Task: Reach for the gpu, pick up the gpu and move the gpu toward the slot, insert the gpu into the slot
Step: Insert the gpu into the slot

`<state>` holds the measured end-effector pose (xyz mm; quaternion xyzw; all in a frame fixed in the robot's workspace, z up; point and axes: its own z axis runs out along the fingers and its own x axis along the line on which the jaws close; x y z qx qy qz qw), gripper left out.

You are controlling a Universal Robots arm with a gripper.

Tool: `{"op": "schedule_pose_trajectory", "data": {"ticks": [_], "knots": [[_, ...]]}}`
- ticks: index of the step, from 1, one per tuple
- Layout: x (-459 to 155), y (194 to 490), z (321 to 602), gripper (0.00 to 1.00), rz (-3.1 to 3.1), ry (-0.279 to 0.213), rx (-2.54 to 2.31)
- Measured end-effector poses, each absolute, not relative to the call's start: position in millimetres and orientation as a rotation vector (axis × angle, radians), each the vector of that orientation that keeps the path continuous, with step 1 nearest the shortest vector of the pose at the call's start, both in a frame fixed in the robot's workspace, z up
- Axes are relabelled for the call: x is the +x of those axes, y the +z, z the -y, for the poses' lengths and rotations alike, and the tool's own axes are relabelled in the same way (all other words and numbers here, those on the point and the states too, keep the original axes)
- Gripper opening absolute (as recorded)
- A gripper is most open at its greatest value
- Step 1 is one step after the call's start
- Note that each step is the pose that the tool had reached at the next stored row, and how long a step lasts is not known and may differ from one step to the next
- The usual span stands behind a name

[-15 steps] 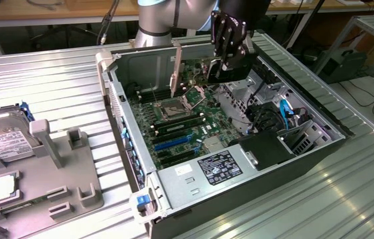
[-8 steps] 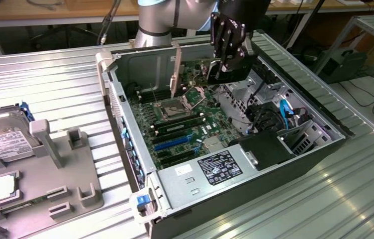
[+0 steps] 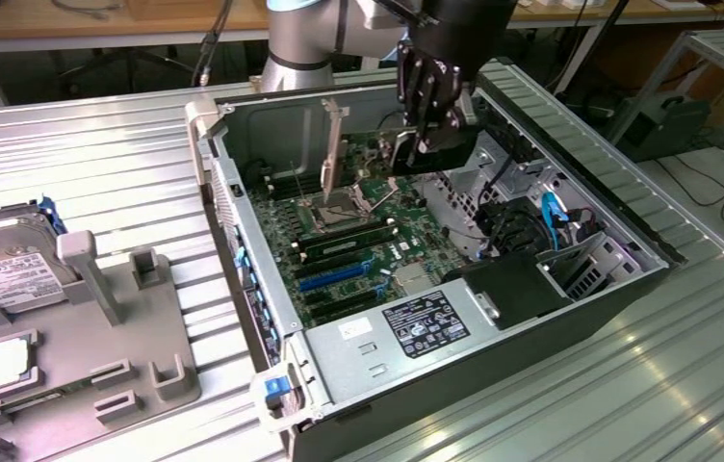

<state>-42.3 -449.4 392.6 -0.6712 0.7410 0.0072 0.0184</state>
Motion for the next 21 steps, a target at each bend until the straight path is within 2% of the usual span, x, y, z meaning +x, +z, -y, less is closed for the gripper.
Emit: {"op": "schedule_pose_trajectory", "data": {"ticks": [21], "knots": [[-47,370,453,0.28,-2.284,0.031,-2.116]]}}
